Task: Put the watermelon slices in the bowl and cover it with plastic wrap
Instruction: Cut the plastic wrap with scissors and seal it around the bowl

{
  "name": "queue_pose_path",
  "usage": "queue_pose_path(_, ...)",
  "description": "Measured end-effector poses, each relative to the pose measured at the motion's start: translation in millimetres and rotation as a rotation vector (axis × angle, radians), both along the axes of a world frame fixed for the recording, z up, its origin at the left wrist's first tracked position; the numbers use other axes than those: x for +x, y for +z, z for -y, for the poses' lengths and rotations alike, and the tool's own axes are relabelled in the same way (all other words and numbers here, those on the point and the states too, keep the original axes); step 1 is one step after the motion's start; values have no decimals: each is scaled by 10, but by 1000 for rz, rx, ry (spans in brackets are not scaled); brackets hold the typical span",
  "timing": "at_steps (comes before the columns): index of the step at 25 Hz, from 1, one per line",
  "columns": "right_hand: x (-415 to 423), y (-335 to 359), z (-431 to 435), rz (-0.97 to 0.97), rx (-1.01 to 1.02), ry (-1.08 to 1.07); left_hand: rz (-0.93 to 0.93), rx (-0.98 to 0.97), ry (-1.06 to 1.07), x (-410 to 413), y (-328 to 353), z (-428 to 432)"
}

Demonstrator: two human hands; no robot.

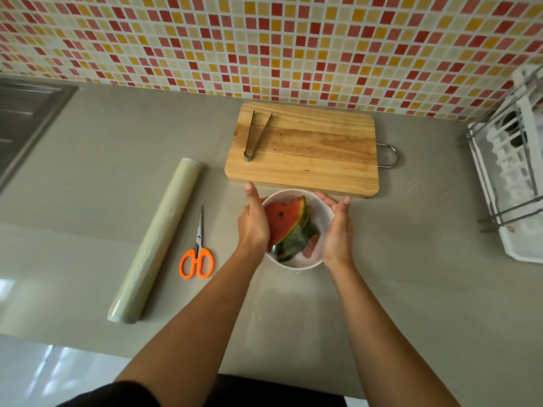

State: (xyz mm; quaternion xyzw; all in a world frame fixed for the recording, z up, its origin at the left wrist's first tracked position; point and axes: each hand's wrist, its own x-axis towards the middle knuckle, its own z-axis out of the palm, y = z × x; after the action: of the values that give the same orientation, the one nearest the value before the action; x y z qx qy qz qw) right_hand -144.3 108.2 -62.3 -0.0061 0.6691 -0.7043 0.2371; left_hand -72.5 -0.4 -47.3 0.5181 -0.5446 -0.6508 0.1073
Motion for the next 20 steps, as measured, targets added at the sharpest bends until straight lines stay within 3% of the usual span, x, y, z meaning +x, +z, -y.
queue_pose_path(3,3,-34,-21,-12,9,-56,129,12,68,-65,44,-20)
queue_pose_path(12,41,8,20,35,31,-109,396,-305,24,-128,53,-27)
queue_pose_path(20,89,19,82,-14,86,-165,495,-592,-237,-50,65,67)
